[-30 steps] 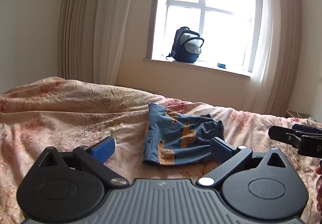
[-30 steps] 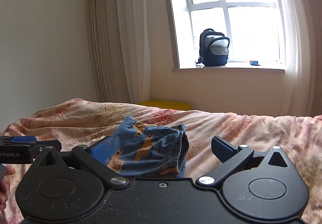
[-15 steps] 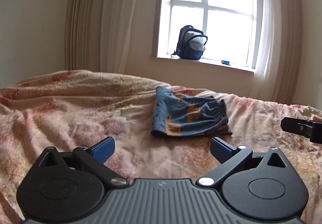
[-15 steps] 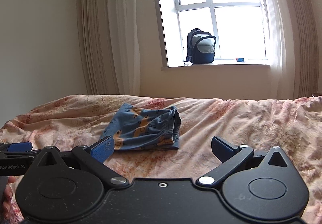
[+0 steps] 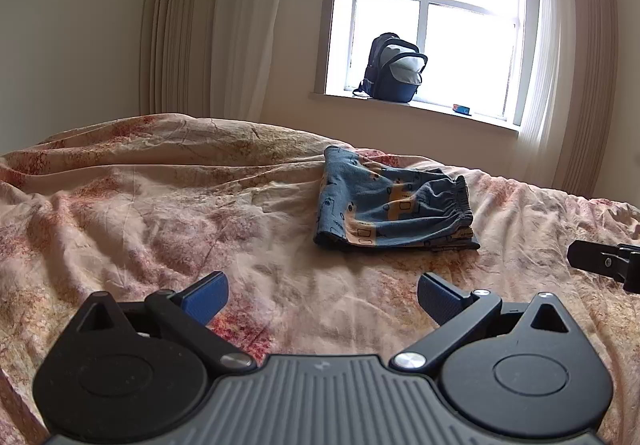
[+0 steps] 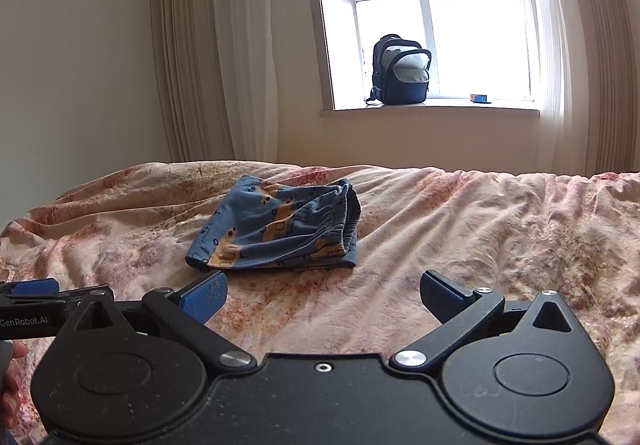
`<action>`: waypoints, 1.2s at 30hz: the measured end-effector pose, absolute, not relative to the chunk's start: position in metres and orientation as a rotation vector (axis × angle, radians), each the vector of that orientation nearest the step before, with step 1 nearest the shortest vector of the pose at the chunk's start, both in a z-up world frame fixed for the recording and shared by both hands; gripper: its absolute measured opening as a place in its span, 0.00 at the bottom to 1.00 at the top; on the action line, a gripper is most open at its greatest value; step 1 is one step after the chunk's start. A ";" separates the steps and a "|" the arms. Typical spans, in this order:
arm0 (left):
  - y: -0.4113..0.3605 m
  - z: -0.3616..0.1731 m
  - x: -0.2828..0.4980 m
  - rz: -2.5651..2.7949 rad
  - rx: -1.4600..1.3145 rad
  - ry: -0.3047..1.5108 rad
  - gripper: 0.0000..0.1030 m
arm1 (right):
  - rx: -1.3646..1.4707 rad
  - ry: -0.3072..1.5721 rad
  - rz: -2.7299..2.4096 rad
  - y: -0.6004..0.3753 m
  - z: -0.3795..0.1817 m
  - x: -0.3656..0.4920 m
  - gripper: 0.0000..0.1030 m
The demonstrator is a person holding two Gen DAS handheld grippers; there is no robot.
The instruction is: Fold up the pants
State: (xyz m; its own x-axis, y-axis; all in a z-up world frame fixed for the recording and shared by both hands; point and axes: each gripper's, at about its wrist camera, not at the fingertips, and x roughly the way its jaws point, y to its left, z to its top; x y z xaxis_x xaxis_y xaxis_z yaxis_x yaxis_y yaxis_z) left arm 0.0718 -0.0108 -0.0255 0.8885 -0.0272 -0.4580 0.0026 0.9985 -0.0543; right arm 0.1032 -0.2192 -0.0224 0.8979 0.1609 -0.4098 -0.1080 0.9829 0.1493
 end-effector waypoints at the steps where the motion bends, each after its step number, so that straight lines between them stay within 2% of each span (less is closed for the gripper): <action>1: -0.011 -0.025 0.071 -0.015 -0.050 0.474 1.00 | 0.125 0.434 0.141 -0.219 -0.023 0.103 0.99; 36: -0.016 -0.027 0.075 0.026 -0.017 0.523 1.00 | 0.121 0.456 0.160 -0.219 -0.028 0.106 0.99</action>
State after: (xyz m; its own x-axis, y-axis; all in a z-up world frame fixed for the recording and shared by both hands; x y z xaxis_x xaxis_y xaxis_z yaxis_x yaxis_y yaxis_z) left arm 0.0751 -0.0156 -0.0274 0.8661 0.0211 -0.4993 -0.0295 0.9995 -0.0091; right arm 0.1065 -0.2186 -0.0276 0.8854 0.1809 -0.4282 -0.1267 0.9802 0.1522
